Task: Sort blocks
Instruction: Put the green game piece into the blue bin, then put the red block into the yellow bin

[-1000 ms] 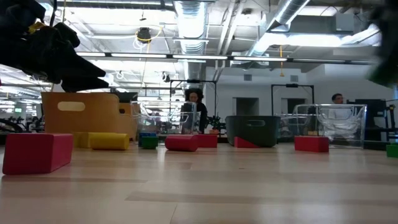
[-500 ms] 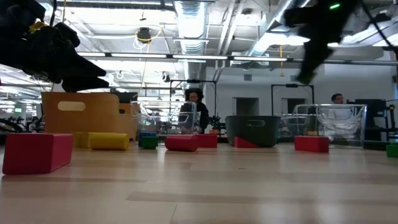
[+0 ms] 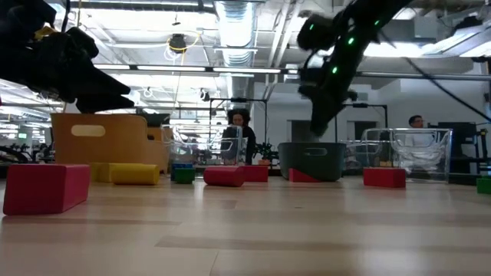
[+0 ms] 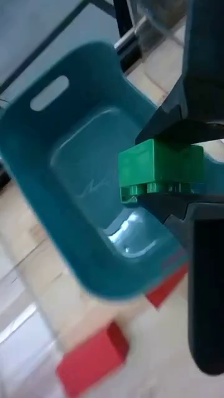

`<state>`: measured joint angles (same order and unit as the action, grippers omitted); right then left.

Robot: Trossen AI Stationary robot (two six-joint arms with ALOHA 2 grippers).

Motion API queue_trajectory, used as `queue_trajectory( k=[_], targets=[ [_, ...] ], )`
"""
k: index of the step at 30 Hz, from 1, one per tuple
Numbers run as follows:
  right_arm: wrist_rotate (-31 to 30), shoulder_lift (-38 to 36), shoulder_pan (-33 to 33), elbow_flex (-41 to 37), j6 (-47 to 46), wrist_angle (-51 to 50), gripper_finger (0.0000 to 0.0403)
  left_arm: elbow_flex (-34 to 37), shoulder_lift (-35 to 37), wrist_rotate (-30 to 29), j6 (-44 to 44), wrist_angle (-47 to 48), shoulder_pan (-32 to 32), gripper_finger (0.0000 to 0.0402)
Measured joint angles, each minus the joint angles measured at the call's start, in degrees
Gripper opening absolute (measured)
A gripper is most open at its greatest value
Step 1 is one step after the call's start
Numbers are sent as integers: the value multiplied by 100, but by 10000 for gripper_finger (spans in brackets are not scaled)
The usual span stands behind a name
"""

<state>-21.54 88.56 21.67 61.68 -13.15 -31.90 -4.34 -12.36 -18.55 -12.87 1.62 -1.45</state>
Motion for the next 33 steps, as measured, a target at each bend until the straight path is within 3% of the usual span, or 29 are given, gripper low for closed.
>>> queue_trajectory(
  k=[6,12,17,21,27,33],
  targets=[
    [803,772,185,369,145,53,102,-2,-2,-126,162,12,2,248],
    [979,1298,337,876,300,-560,167,-7,-2,-174,252,34,2,248],
    [994,1137,237,1064,322,-598,228,-11,-2,-177,254,56,2,248],
    [961,577,7,1135,273,-904,242,-15,-2,-182,258,132,2,248],
    [332,-261,-1097,1139,-8,-1102,241,-17,-2,-187,258,121,2,248],
    [-501,-332,-2516,1139,-682,-1360,240,-15,0,-185,158,98,1,248]
  ],
)
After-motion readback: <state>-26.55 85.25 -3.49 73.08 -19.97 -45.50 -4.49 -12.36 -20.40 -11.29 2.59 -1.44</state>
